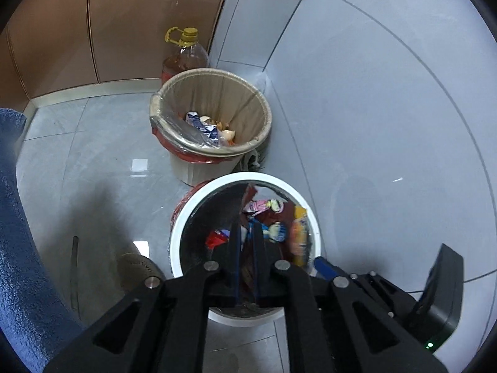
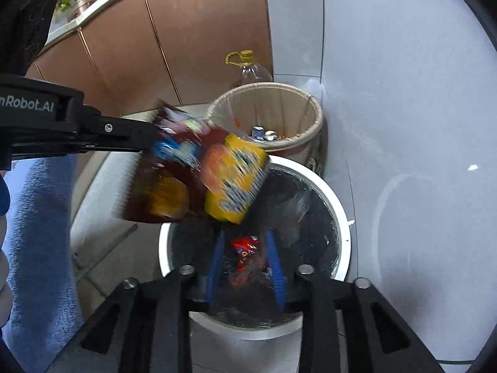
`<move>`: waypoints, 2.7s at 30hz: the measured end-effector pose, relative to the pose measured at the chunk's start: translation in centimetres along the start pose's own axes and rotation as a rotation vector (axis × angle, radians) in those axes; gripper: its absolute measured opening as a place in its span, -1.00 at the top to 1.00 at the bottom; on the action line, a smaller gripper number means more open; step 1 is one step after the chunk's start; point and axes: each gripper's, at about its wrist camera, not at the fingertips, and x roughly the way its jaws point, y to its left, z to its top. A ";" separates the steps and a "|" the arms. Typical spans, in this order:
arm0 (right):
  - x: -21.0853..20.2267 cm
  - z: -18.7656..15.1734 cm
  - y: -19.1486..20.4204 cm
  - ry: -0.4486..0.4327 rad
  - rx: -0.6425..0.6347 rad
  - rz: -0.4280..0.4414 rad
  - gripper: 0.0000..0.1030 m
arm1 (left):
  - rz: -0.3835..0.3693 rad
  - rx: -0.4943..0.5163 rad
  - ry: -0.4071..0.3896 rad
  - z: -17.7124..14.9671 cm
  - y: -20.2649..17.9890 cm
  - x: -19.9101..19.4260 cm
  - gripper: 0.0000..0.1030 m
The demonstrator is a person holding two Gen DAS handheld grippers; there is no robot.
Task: Collect trash
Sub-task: 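Carry both items over the grey bin and open both tools to drop them, then grasp the green carton with left tool while right tool grasps white tissue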
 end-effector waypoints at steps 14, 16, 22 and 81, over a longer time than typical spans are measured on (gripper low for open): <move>-6.8 0.6 2.4 -0.127 0.034 -0.027 -0.14 | 0.034 0.043 -0.214 -2.3 1.4 -9.6 0.86; -9.1 1.2 4.1 -0.174 0.009 -0.010 -0.20 | 0.073 0.074 -0.266 -3.1 1.7 -12.6 0.86; -15.5 2.6 9.9 -0.297 -0.090 0.070 -0.23 | 0.129 0.055 -0.371 -6.0 4.9 -21.3 0.85; 8.3 12.4 57.9 0.003 -0.738 0.506 -0.35 | 0.193 -0.817 -0.145 -18.6 54.3 -30.3 0.01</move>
